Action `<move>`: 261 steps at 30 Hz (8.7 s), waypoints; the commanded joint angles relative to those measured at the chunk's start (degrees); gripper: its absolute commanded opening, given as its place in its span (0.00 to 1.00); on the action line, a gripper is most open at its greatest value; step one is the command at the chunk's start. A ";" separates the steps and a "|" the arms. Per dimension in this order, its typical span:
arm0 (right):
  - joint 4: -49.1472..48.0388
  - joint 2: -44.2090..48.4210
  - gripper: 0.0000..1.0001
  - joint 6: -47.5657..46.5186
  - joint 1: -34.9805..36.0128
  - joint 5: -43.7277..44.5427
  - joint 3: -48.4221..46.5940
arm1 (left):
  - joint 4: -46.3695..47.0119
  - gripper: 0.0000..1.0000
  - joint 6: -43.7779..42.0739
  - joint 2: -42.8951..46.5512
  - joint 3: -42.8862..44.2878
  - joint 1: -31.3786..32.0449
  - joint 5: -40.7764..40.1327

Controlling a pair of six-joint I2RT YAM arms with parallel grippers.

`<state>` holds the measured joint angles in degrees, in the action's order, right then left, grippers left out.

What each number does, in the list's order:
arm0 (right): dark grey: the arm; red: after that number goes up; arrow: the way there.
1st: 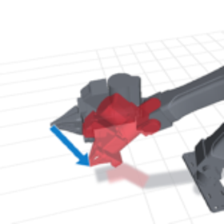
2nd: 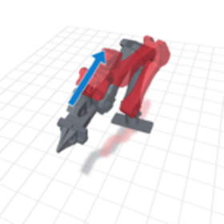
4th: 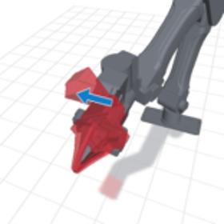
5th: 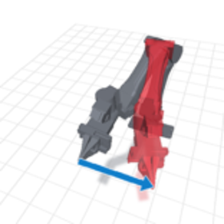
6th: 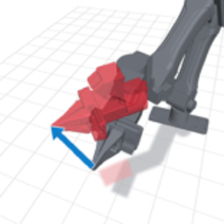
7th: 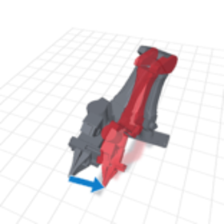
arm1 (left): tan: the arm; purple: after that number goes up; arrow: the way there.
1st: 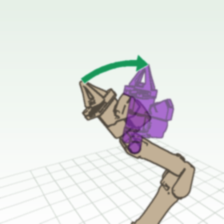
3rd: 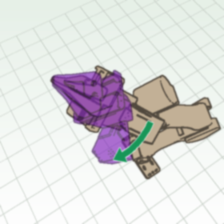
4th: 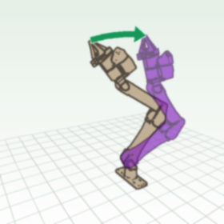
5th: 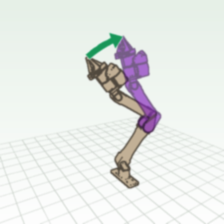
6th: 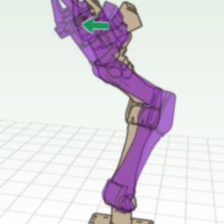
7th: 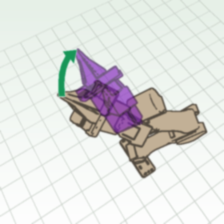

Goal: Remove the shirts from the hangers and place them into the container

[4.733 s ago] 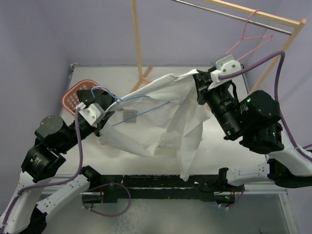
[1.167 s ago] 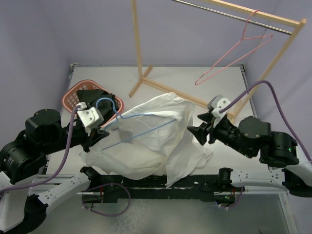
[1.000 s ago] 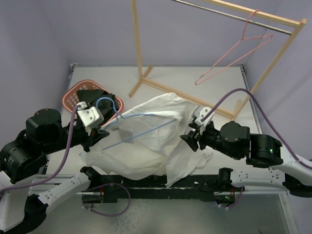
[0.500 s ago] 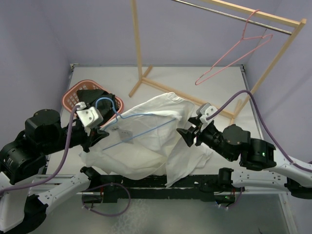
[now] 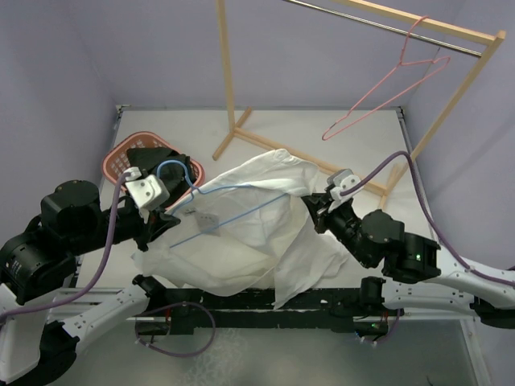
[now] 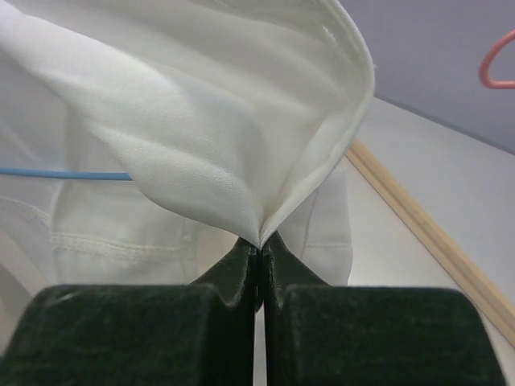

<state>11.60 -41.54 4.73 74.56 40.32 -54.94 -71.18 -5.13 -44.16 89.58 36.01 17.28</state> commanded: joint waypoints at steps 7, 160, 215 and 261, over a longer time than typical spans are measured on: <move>3.93 5.97 0.00 0.11 -0.12 7.84 -9.42 | 3.67 0.00 0.91 1.03 -3.74 -0.25 -3.62; 50.52 -23.50 0.00 8.23 -0.74 -6.06 -54.06 | 33.28 0.52 1.60 -8.64 -17.00 -0.16 -8.46; 1.78 -35.61 0.00 -2.40 -31.44 0.54 -54.51 | 41.36 0.41 10.20 10.74 -40.72 -0.24 -20.26; 17.29 -4.82 0.62 12.38 -36.27 -34.72 -16.57 | 49.00 0.99 45.01 -6.52 -50.50 11.25 -24.63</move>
<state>30.55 -46.87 14.94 38.54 7.75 -75.33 -26.00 28.23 -54.83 41.25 39.83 6.98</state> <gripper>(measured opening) 0.623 0.990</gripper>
